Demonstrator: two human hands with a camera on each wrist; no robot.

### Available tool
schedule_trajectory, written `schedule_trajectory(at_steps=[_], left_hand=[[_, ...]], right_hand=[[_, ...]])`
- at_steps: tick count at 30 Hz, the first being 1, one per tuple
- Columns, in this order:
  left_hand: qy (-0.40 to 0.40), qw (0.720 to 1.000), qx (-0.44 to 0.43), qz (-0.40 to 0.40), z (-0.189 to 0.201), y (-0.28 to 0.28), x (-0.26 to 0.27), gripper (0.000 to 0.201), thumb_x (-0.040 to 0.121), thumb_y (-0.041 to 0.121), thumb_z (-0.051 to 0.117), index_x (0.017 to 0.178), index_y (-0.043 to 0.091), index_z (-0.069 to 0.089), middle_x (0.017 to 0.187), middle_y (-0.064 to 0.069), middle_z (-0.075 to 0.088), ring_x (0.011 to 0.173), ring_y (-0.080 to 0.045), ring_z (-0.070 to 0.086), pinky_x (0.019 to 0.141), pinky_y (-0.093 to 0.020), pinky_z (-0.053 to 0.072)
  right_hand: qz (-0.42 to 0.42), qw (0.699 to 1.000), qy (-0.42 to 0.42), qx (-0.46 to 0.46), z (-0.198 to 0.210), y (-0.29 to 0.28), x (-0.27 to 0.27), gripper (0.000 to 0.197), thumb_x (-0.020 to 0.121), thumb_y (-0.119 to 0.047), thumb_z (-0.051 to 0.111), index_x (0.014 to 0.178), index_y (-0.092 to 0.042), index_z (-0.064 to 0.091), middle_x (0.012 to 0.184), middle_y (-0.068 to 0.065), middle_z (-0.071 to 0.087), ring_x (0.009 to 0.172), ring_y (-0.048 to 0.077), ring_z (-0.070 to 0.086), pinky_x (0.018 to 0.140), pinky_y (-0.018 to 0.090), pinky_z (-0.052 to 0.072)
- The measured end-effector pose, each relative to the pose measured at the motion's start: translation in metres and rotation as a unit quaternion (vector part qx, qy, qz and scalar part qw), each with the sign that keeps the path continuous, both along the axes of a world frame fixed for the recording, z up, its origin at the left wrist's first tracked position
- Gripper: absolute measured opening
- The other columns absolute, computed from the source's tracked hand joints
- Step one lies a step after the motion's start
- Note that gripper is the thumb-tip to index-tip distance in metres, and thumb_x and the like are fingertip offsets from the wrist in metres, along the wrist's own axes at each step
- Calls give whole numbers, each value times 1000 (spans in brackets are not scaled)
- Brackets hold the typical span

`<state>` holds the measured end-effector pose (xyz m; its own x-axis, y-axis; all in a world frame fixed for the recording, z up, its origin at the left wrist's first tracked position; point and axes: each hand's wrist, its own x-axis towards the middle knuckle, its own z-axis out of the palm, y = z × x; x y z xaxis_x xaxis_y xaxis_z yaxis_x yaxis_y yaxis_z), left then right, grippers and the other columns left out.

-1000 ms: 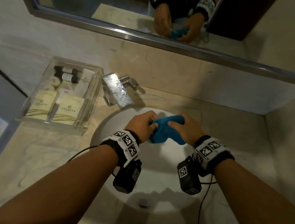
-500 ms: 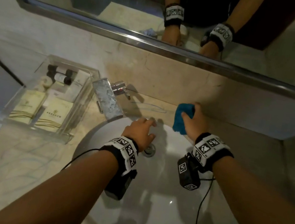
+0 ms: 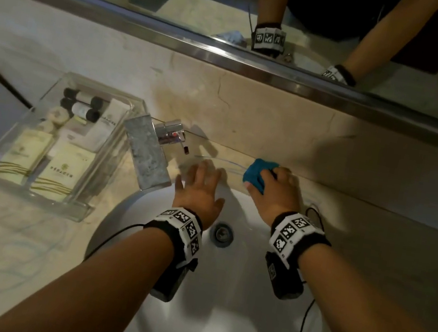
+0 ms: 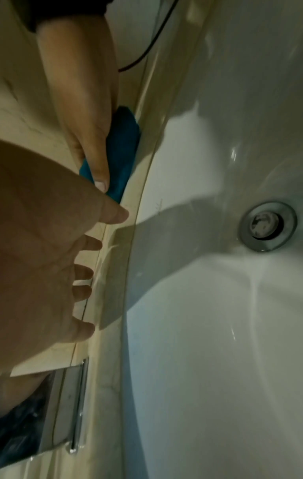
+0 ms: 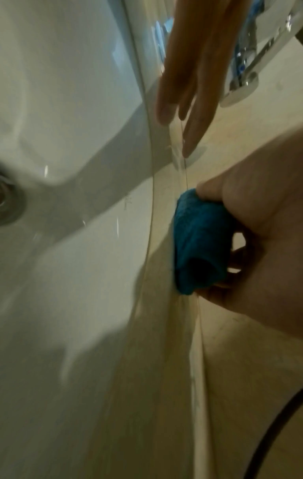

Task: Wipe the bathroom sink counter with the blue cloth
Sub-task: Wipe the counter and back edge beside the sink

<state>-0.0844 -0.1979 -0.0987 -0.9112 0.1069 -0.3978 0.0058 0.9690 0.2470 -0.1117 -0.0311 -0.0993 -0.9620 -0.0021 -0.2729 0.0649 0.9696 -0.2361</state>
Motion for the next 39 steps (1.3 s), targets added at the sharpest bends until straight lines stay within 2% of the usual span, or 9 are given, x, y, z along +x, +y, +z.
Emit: schedule_trajectory(at_steps=[4,7,11,14,17,22,30,36,39], left_hand=[[-2,1000,-9,11,-10,-5,-3,71,95,42,43,150,30,0,159,-4,-7,146,-29,-6,117,-53,3],[2,1000,-20,-2,-14,-6,0,74,95,43,42,150,30,-5,159,-5,-12,146,-28,-9,117,-52,0],[-7,1000,-27,-8,-14,-16,9,72,96,47,37,151,28,-6,159,-3,-11,146,-25,-10,117,-52,0],[6,998,-61,2,-9,-28,19,70,97,49,33,151,24,-4,159,-4,-12,146,-26,-8,117,-53,5],[22,997,-64,31,-7,-42,33,71,96,49,34,151,21,0,159,-5,-6,146,-28,0,117,-51,10],[8,994,-98,36,-8,-55,48,70,97,50,31,151,22,-4,159,-3,0,146,-27,4,117,-48,8],[12,999,-43,-14,-9,-28,33,68,98,48,32,152,22,0,159,-3,-9,147,-23,-8,116,-52,3],[14,1000,1,-10,-16,-6,0,64,100,44,27,152,22,-2,159,-2,-13,146,-22,-13,117,-48,-4],[2,1000,4,-1,-13,-1,-14,60,101,42,25,152,27,-3,159,-1,-15,146,-24,-14,117,-50,-4]], right_hand=[[14,996,44,-71,-3,-7,-12,29,91,-22,54,118,-14,51,131,11,41,123,33,37,104,36,32],[-20,988,64,-136,-2,-5,-14,34,85,-5,57,118,-14,52,129,11,47,120,29,44,101,33,36],[-8,986,54,-157,4,-27,-21,42,84,3,53,123,-12,51,131,12,48,122,29,45,103,33,36],[45,972,3,-231,13,-68,-23,51,90,-4,52,137,-17,37,138,13,45,125,28,45,104,36,38],[83,967,-23,-241,8,-103,-25,48,90,-7,53,135,-19,41,136,14,48,122,30,48,104,37,40],[204,974,12,-97,-6,-114,-26,39,93,-19,47,131,-29,49,139,0,49,123,27,42,105,30,30],[49,994,34,-91,-12,-37,-23,47,87,-4,45,130,-23,52,137,8,50,124,29,44,108,34,34],[42,997,13,-64,-8,-32,-13,43,91,-39,47,131,-23,49,140,5,46,128,27,40,110,33,29],[19,997,25,-70,-1,-9,-12,35,92,-30,50,124,-16,57,130,10,55,119,27,50,103,34,39]])
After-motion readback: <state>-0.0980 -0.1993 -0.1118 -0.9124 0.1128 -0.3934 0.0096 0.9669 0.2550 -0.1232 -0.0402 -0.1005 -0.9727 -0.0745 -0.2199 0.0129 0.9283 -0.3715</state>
